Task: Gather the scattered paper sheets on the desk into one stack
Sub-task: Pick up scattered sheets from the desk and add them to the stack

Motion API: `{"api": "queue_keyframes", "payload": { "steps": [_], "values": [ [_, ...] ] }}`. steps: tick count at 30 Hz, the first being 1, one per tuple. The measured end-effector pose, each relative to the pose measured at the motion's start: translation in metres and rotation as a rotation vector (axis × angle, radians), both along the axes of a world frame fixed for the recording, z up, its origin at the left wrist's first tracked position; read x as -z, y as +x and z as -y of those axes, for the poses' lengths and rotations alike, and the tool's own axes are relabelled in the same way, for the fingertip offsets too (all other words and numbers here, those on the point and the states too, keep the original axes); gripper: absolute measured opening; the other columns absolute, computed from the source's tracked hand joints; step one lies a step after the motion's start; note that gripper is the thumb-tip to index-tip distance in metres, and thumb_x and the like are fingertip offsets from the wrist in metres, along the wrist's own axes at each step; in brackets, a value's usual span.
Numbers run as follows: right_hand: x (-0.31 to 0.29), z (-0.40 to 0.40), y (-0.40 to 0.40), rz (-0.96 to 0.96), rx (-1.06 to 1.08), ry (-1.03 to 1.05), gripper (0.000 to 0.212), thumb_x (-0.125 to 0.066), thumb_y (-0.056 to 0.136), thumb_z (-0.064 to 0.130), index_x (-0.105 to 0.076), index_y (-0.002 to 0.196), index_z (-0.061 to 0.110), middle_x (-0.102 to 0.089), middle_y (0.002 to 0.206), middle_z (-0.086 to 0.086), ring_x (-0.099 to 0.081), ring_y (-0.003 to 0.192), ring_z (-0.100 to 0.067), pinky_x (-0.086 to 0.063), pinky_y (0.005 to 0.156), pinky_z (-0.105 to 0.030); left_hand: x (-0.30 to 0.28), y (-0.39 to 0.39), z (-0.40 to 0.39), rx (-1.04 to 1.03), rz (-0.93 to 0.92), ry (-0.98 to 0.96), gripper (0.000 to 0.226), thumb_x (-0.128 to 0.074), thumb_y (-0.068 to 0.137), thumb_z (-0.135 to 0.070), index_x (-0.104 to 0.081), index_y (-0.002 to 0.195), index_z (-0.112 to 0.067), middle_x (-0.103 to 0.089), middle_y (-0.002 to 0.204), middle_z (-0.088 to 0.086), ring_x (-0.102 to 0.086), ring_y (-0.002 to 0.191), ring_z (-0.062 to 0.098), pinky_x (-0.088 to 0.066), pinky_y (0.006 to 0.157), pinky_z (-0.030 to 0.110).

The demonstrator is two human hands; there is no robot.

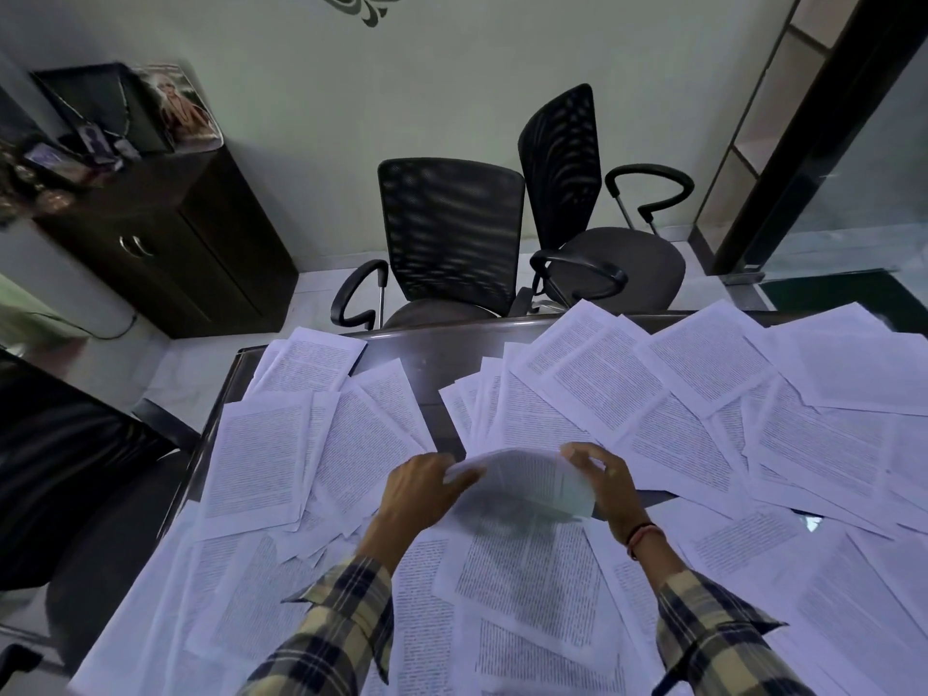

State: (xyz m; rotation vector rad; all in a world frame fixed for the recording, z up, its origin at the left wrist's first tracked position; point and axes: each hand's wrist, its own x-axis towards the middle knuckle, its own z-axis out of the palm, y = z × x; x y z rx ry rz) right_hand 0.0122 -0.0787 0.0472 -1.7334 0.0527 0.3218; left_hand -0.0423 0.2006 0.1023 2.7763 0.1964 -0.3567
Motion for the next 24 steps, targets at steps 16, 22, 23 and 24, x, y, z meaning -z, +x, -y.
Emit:
{"api": "queue_keyframes", "payload": {
  "steps": [16,22,23,24],
  "values": [
    [-0.009,0.002,0.013,-0.002,-0.105,-0.097,0.019,-0.084,0.082,0.033,-0.077,0.093,0.018,-0.076,0.088,0.003,-0.068,0.078,-0.004,-0.056,0.073,-0.020,0.007,0.019,0.010,0.110,0.045,0.062,0.072,-0.031,0.091,-0.084,-0.066,0.106,-0.022,-0.070,0.096,-0.007,-0.068,0.082,0.017,-0.058,0.077,0.034],
    [0.007,0.001,0.015,-0.093,-0.098,-0.144,0.031,-0.087,0.077,0.034,-0.077,0.100,0.016,-0.078,0.096,0.001,-0.072,0.092,-0.017,-0.058,0.084,-0.027,0.021,0.033,0.036,0.255,0.018,0.169,0.021,-0.053,0.106,-0.031,-0.064,0.120,-0.018,-0.072,0.113,0.004,-0.071,0.097,0.023,-0.059,0.091,0.038],
    [0.006,0.003,0.015,-0.101,-0.078,-0.125,0.029,-0.087,0.078,0.033,-0.077,0.099,0.017,-0.078,0.096,0.001,-0.072,0.092,-0.019,-0.058,0.083,-0.027,0.021,0.034,0.038,0.241,0.029,0.157,0.018,-0.053,0.106,-0.027,-0.067,0.114,-0.018,-0.073,0.108,0.004,-0.071,0.093,0.023,-0.059,0.088,0.038],
    [0.004,0.004,0.014,-0.073,-0.061,-0.131,0.027,-0.087,0.079,0.032,-0.076,0.100,0.018,-0.077,0.096,0.001,-0.072,0.091,-0.020,-0.058,0.078,-0.023,0.023,0.036,0.037,0.212,0.047,0.128,0.017,-0.054,0.105,-0.025,-0.069,0.107,-0.019,-0.074,0.102,0.003,-0.071,0.089,0.023,-0.059,0.085,0.038]
  ]
}}
